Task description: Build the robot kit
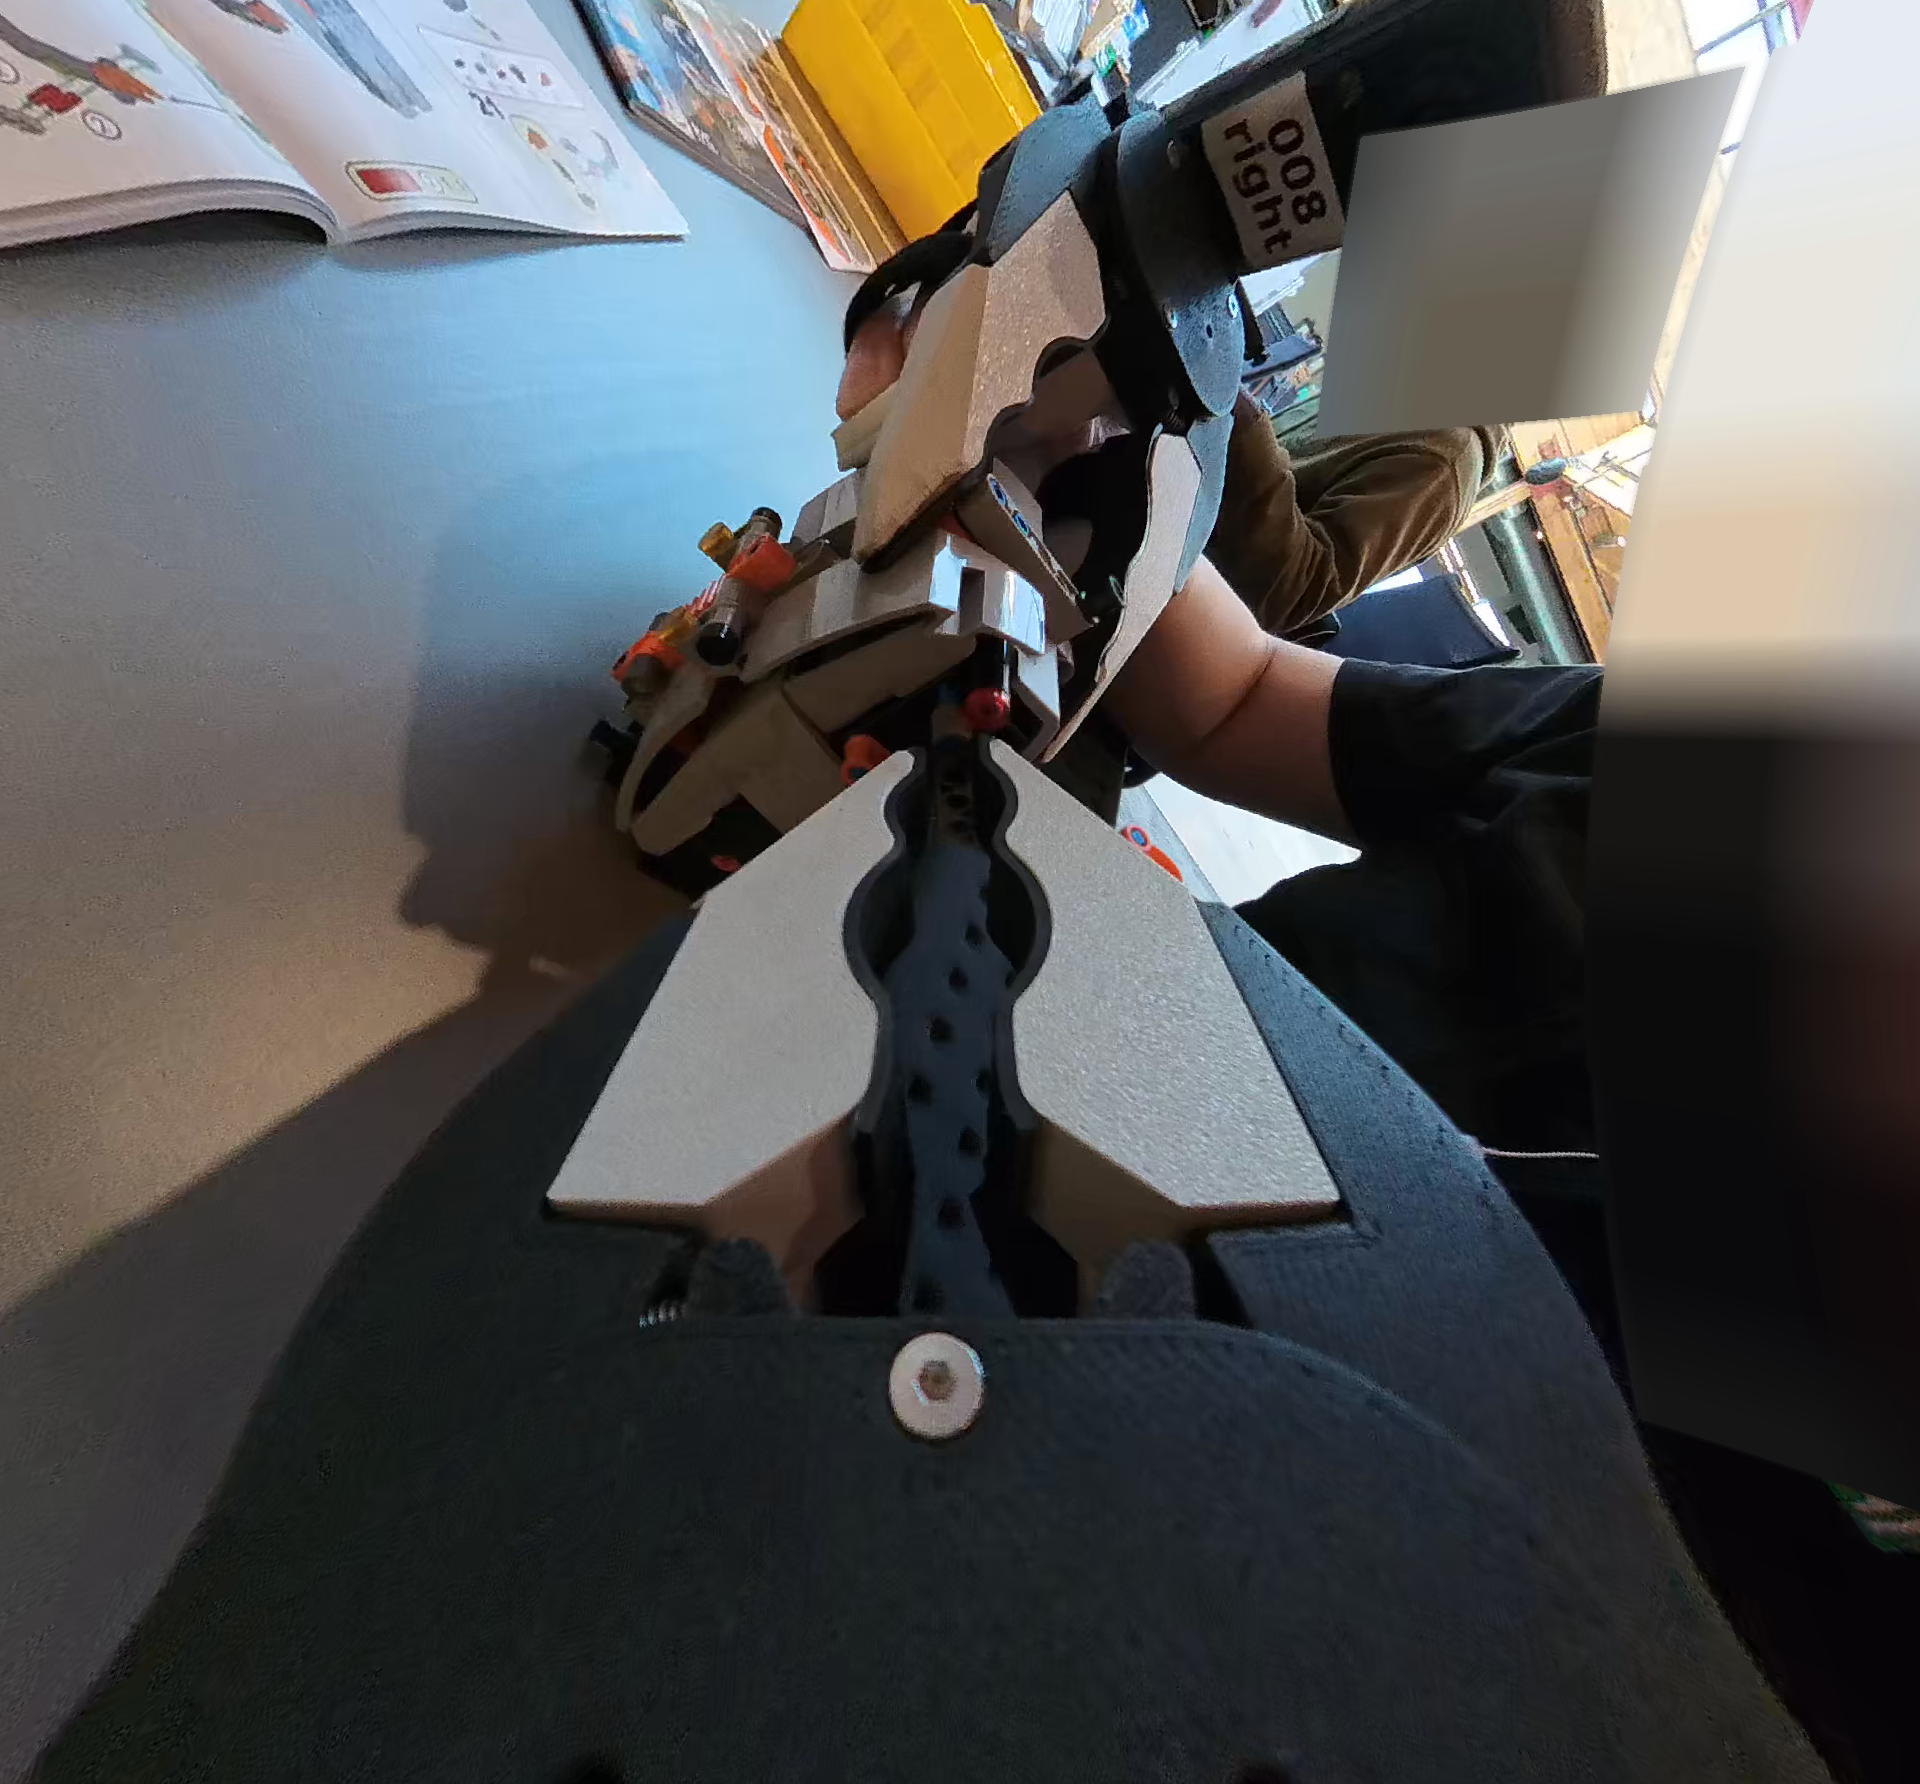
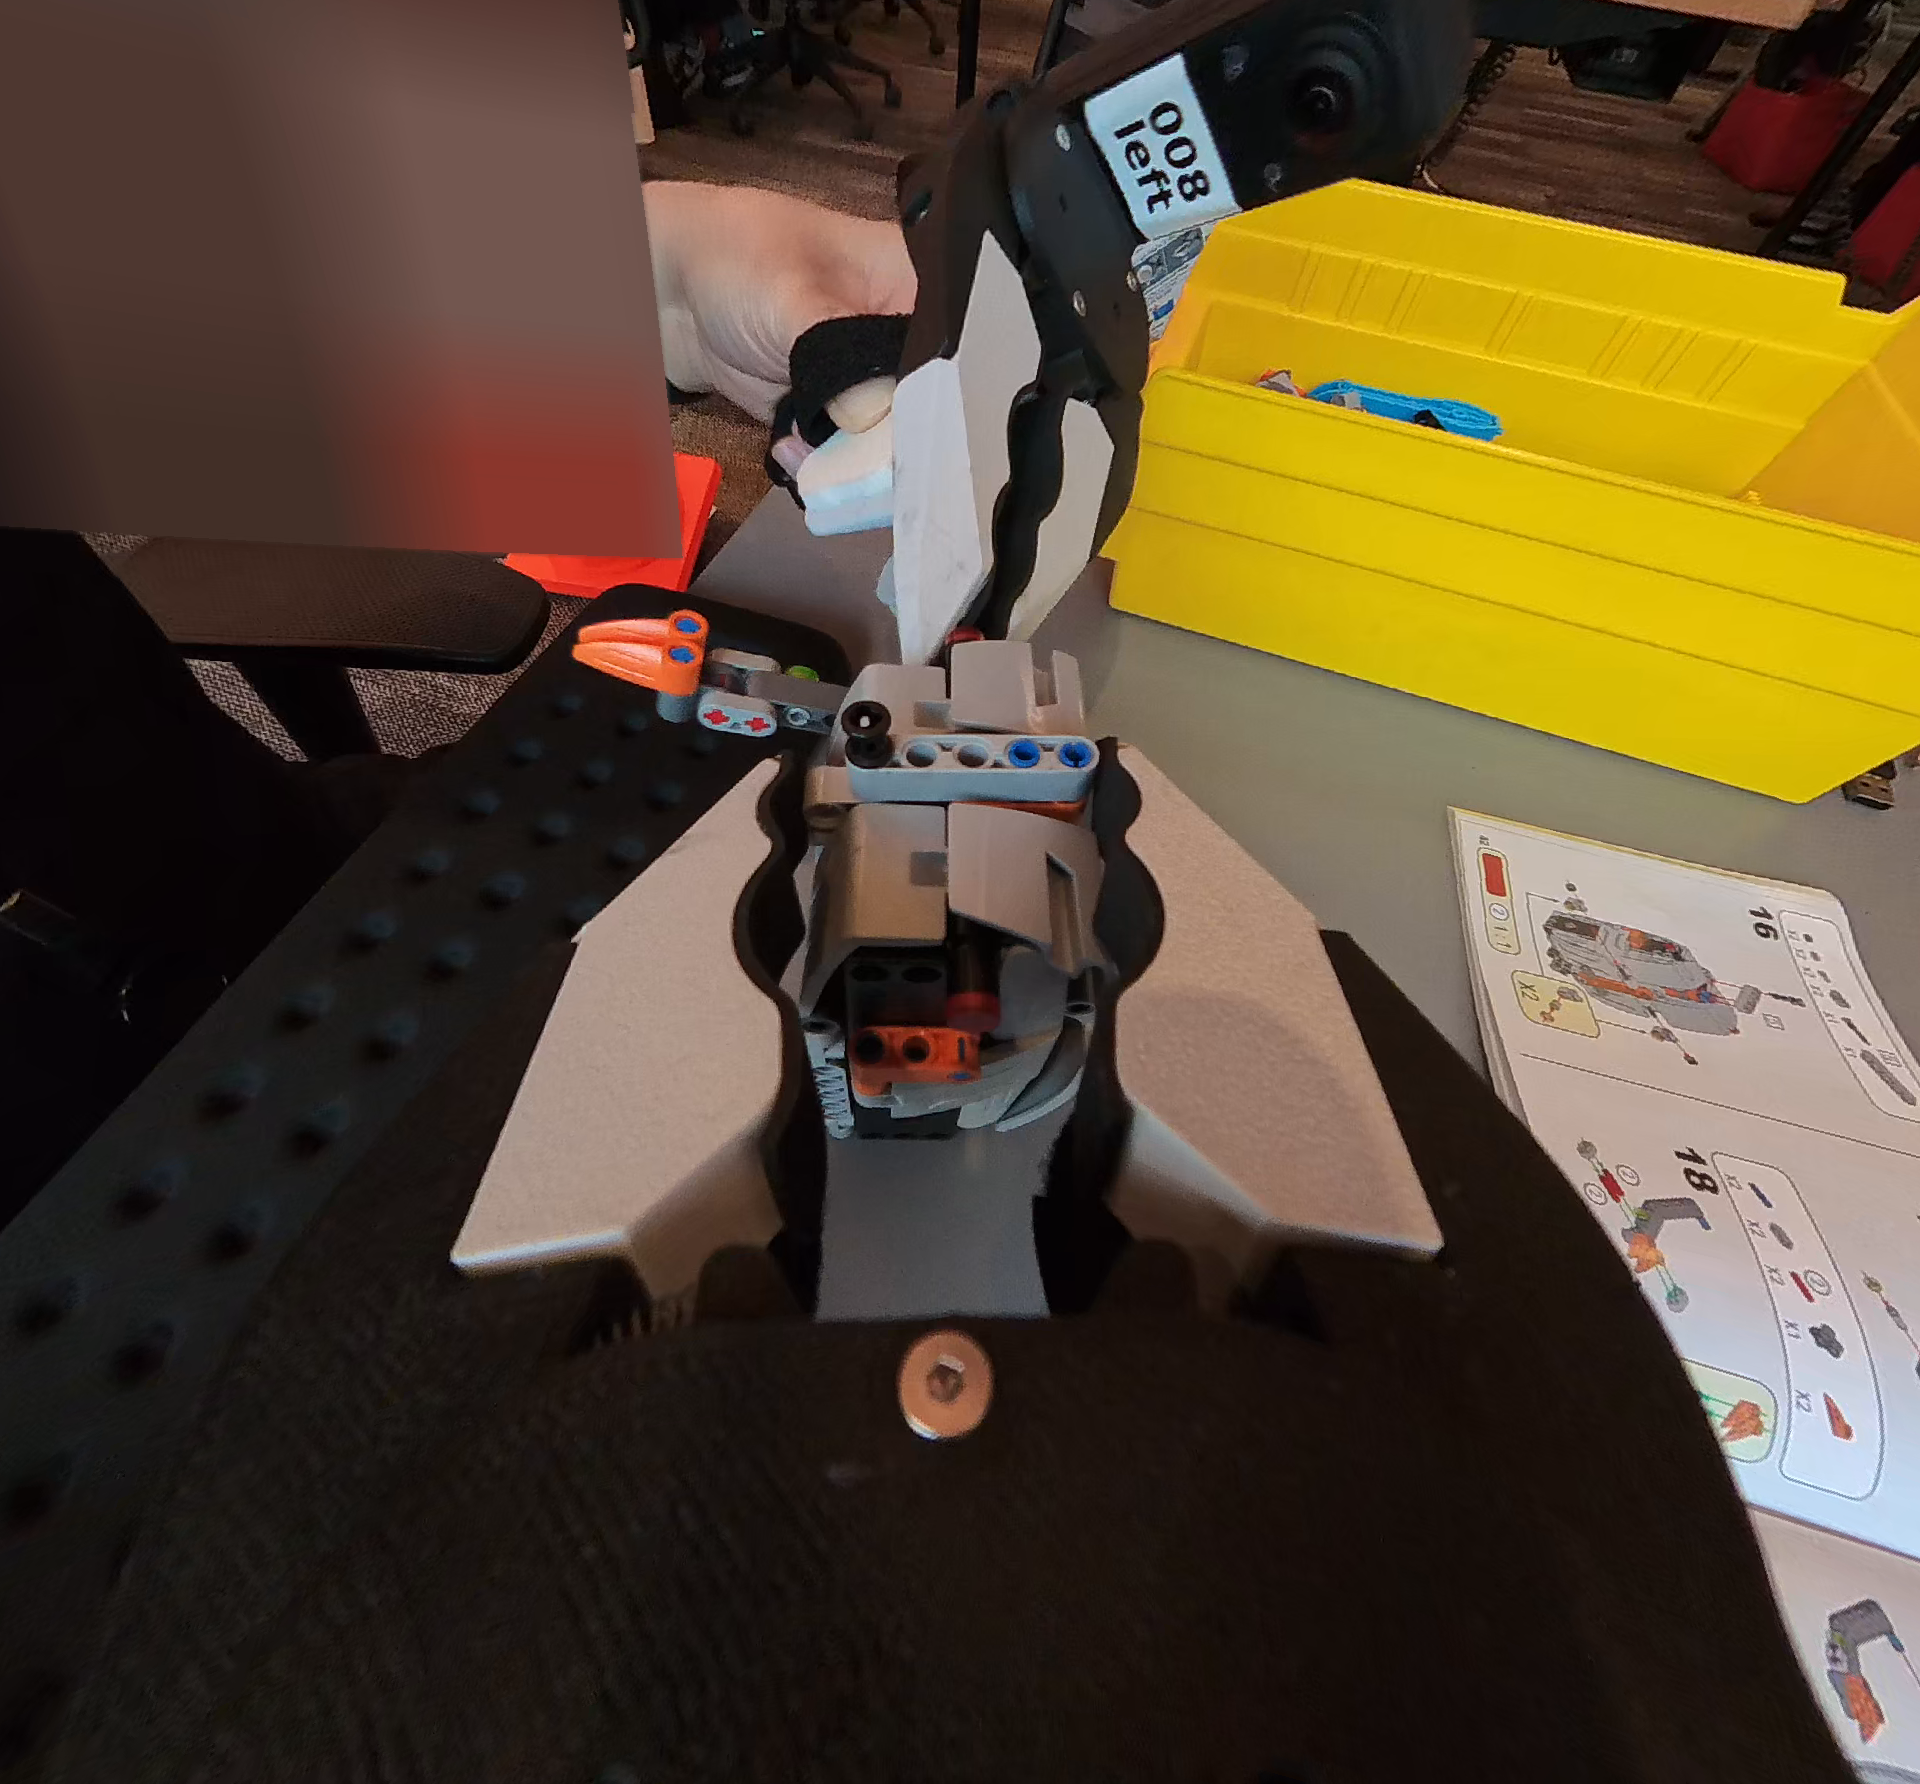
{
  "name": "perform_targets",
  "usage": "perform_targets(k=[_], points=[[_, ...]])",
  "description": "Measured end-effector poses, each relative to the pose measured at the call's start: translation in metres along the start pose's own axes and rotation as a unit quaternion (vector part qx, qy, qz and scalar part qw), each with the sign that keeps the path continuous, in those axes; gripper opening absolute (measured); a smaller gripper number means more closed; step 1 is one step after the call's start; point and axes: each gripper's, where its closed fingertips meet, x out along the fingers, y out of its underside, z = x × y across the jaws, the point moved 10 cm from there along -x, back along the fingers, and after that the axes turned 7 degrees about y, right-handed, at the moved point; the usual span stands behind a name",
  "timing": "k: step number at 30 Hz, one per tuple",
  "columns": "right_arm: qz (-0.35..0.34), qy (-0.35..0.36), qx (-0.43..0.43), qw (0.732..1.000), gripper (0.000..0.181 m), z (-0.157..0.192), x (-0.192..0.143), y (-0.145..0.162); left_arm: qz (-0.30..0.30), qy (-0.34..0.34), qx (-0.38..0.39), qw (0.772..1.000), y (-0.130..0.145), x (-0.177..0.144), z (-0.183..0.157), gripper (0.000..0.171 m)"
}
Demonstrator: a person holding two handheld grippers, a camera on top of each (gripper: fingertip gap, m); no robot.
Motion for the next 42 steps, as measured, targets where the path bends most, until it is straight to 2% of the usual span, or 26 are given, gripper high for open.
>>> perform_targets(k=[21, 26, 37, 42], points=[[-0.009, -0.002, 0.014, 1.000, 0.056, 0.000, 0.000, 0.002, -0.099, 0.028, 0.012, 0.995, 0.015, 0.001, 0.006, 0.006], [-0.013, -0.004, 0.016, 1.000, 0.056, 0.000, 0.000, 0.002, -0.090, 0.023, 0.027, 0.995, 0.015, 0.001, 0.004, 0.006], [-0.029, -0.009, 0.028, 0.999, 0.056, 0.000, 0.000, 0.005, -0.027, -0.044, 0.115, 0.992, 0.008, 0.003, -0.007, 0.005], [-0.023, -0.019, 0.025, 0.999, 0.057, 0.001, 0.001, 0.004, -0.024, -0.030, 0.122, 0.992, 0.009, 0.003, -0.006, 0.005]])
